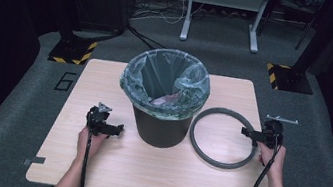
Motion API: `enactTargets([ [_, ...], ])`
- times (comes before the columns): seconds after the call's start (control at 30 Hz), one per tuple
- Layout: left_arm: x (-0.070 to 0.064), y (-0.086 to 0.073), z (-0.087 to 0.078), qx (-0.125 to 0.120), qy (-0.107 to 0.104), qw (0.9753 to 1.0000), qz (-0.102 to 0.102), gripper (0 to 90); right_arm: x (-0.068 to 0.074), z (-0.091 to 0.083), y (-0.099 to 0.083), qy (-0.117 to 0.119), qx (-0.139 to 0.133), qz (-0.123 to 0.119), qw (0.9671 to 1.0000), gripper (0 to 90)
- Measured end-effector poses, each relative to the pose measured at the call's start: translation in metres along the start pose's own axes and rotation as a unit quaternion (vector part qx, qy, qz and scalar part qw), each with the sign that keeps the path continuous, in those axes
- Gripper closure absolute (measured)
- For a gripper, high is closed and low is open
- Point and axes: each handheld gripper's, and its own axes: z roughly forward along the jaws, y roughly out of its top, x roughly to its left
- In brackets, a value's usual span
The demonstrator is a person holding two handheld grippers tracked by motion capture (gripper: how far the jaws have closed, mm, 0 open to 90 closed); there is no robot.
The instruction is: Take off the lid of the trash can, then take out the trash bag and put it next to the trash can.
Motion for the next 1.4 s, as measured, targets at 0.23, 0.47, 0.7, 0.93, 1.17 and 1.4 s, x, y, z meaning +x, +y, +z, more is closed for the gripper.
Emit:
enactTargets([
  [0.23, 0.0, 0.0, 0.0, 0.0, 0.0, 1.0, 0.0, 0.4, 0.017, -0.001, 0.005, 0.027, 0.041, -0.057, 0.9971, 0.0],
  [0.47, 0.0, -0.001, -0.001, 0.0, 0.003, 1.0, -0.003, 0.4, 0.033, -0.006, 0.005, 0.034, 0.053, -0.086, 0.9943, 5.7],
  [0.7, 0.006, -0.002, -0.006, 0.002, -0.013, 0.9997, -0.022, 0.2, 0.044, -0.013, 0.004, 0.04, 0.043, -0.101, 0.9931, 6.3],
  [0.93, 0.01, 0.006, -0.02, 0.002, -0.04, 0.9979, -0.051, 1.3, 0.059, -0.017, 0.009, 0.044, 0.047, -0.118, 0.9909, 7.6],
  [1.17, 0.011, 0.026, -0.034, 0.003, -0.062, 0.9961, -0.063, 1.5, 0.074, -0.022, 0.017, 0.053, 0.047, -0.135, 0.9884, 10.8],
  [1.4, 0.012, 0.049, -0.052, 0.003, -0.075, 0.9958, -0.053, 2.5, 0.085, -0.031, 0.03, 0.069, 0.043, -0.141, 0.9867, 11.9],
])
